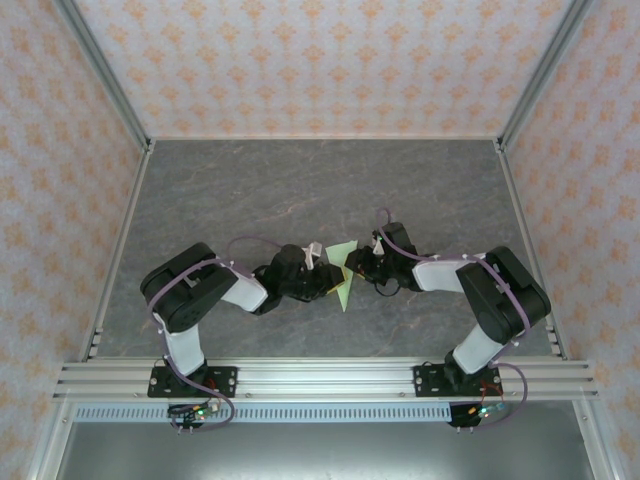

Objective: Fold a paper plane with a square sheet of paper (fold left side to right side)
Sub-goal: Fold the wing for the fifth time at the center of the table.

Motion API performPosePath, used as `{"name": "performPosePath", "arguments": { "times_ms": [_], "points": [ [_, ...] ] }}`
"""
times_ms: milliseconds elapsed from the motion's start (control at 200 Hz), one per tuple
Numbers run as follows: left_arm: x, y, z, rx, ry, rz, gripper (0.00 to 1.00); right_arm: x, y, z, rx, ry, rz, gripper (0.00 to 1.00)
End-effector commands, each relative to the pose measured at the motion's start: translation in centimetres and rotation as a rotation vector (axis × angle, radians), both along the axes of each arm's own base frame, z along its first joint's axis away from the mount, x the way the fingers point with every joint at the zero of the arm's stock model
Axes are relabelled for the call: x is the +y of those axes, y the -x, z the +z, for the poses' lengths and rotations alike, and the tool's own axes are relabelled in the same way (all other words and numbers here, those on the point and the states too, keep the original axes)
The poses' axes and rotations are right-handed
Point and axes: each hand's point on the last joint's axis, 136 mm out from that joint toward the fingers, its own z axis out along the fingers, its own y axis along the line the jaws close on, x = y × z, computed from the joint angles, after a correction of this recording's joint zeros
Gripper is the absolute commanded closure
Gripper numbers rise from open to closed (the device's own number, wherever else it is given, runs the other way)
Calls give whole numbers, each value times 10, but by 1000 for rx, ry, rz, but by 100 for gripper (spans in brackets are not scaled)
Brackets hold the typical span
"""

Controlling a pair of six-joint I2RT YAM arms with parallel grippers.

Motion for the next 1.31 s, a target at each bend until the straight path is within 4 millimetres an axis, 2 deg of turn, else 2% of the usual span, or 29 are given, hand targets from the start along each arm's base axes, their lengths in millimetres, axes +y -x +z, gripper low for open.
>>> {"name": "performPosePath", "arguments": {
  "times_ms": [0,991,1301],
  "points": [
    [-4,-2,3,-17,21,10,73,6,0,-6,25,-5,13,65],
    [-16,-4,2,-12,40,-6,75,7,1,-8,29,-4,18,65],
    [-14,-4,-4,-3,19,4,82,8,1,-7,28,-7,18,65]
  ]
}}
